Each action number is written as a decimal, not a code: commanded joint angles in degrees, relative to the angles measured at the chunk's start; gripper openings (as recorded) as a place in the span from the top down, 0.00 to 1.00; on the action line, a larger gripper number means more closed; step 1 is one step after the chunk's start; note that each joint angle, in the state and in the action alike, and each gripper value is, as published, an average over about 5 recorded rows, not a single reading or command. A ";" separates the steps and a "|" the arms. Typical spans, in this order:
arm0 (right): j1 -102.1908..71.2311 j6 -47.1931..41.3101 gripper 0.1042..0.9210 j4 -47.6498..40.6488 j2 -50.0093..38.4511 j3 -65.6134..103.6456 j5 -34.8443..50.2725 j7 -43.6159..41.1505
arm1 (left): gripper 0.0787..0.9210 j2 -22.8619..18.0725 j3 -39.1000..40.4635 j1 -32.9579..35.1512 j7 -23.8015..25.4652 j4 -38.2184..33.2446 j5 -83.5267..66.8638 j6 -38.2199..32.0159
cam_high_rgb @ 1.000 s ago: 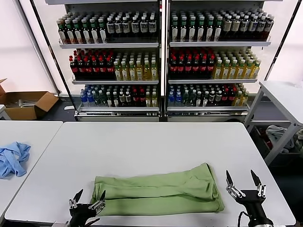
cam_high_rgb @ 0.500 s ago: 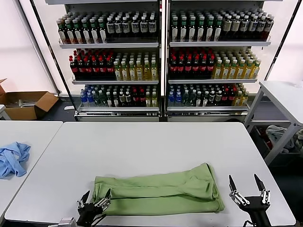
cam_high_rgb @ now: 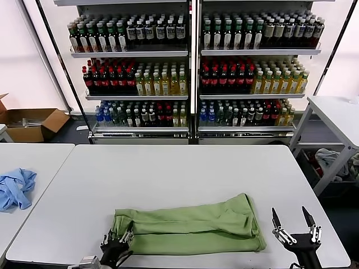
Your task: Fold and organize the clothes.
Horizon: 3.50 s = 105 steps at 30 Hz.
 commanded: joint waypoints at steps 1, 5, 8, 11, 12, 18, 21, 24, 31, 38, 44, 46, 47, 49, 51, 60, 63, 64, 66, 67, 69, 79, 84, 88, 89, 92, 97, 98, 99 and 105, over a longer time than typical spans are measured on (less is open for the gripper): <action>0.30 0.51 0.12 -0.12 0.17 -0.15 -0.36 0.12 | 0.51 0.08 1.36 -1.72 -1.52 -0.05 2.13 -0.32; 0.97 0.31 0.12 -0.05 0.35 -0.72 -0.89 0.42 | 0.65 2.09 -2.56 -2.57 -2.96 -2.18 -0.43 0.59; 1.62 -0.10 0.12 0.04 0.25 -1.07 -0.98 0.70 | 0.75 4.72 -6.58 -3.05 -3.78 -2.83 -3.25 1.33; 2.54 -0.67 0.12 -0.01 0.11 -1.43 -0.92 1.09 | 0.85 7.33 -11.69 -2.31 -4.28 -3.17 -5.47 1.66; 2.73 -0.81 0.12 0.02 0.04 -1.53 -0.90 1.15 | 0.89 7.93 -13.61 -1.88 -4.40 -3.37 -6.08 1.78; 3.44 -1.55 0.12 0.57 -0.25 -1.76 -0.86 1.35 | 0.97 10.49 -28.22 -0.05 -5.88 -5.33 -11.59 5.08; 3.64 -1.77 0.12 0.83 -0.27 -1.73 -0.85 1.44 | 0.97 10.97 -36.61 0.21 -7.23 -7.96 -14.46 8.49; 3.63 -1.81 0.12 0.89 -0.20 -1.71 -0.85 1.51 | 0.97 10.15 -42.01 1.31 -8.20 -13.79 -17.01 11.50; 3.69 -1.74 0.12 0.74 0.11 -1.89 -1.01 1.72 | 0.97 4.64 -23.02 2.81 -7.59 -27.61 -9.06 13.89; 3.11 -1.29 0.12 0.64 0.77 -1.79 -1.81 2.06 | 0.97 0.82 3.95 -4.58 -6.89 -20.32 5.77 13.69; 2.95 -1.22 0.12 0.90 1.21 -1.87 -2.37 2.11 | 0.97 -1.07 13.18 -9.54 -6.85 -15.12 10.28 13.30; 3.11 -1.29 0.12 0.85 1.30 -2.03 -2.47 2.12 | 0.97 -1.60 14.64 -11.07 -6.81 -13.56 10.79 13.35; 3.18 -1.32 0.12 0.80 1.35 -2.11 -2.49 2.12 | 0.97 -1.86 15.16 -11.60 -6.81 -13.00 10.91 13.39; 3.29 -1.38 0.12 0.66 1.42 -2.32 -2.56 2.09 | 0.97 -2.49 15.95 -12.57 -6.85 -12.07 10.99 13.47; 3.35 -1.39 0.12 0.55 1.44 -2.54 -2.65 2.05 | 0.97 -2.90 16.35 -13.22 -6.83 -11.21 11.02 13.49; 3.89 -1.39 0.12 0.68 1.49 -3.41 -2.98 2.03 | 0.97 -3.87 17.66 -15.32 -5.64 -6.60 12.50 13.35; 3.64 -1.37 0.12 1.01 1.47 -3.38 -2.93 2.01 | 0.97 -3.95 18.17 -15.76 -5.14 -5.00 12.88 13.21; 3.57 -1.35 0.12 1.07 1.46 -3.34 -2.93 2.00 | 0.97 -3.97 18.42 -15.91 -5.01 -4.58 12.98 13.20; 3.50 -1.31 0.12 1.13 1.48 -3.26 -2.92 2.01 | 0.97 -4.03 19.08 -16.22 -4.80 -3.70 13.40 13.17; 3.50 -1.29 0.12 1.13 1.51 -3.26 -2.92 2.02 | 0.97 -4.05 19.44 -16.34 -4.70 -3.25 13.74 13.11; 3.49 -1.26 0.12 1.13 1.56 -3.30 -2.95 2.01 | 0.97 -4.08 20.27 -16.51 -4.48 -2.20 14.80 12.75; 3.70 -1.24 0.12 1.14 1.84 -3.61 -3.12 1.96 | 0.78 -3.36 27.87 -18.11 -3.10 -0.12 22.57 6.03; 3.74 -1.48 0.12 1.53 1.85 -3.57 -3.31 1.94 | 0.61 -2.72 31.77 -18.78 -2.20 -3.30 21.21 3.48; 3.51 -1.63 0.12 2.01 1.67 -3.12 -3.24 1.98 | 0.47 -1.54 26.17 -18.69 -1.50 -8.13 18.41 4.38; 3.44 -1.63 0.12 2.07 1.63 -3.03 -3.21 2.01 | 0.44 -0.67 22.70 -18.31 -1.15 -9.13 17.92 4.78; 3.30 -1.52 0.12 2.03 1.50 -2.83 -3.10 2.11 | 0.34 3.38 11.61 -15.45 -0.38 -11.54 14.12 5.95; 3.40 -1.48 0.12 1.73 1.13 -2.24 -2.63 2.14 | 0.17 10.48 -6.53 -5.31 1.05 -12.27 -0.38 6.53; 3.47 -1.50 0.12 1.70 1.11 -2.15 -2.56 2.13 | 0.15 11.07 -9.45 -4.01 1.18 -11.53 -2.70 6.68; 3.56 -1.54 0.12 1.68 1.10 -2.11 -2.49 2.12 | 0.13 11.34 -11.34 -3.31 1.18 -10.59 -4.33 6.86; 3.76 -1.75 0.12 1.74 1.04 -2.13 -2.47 2.04 | 0.12 10.47 -13.72 -3.68 1.31 -4.14 -6.45 8.86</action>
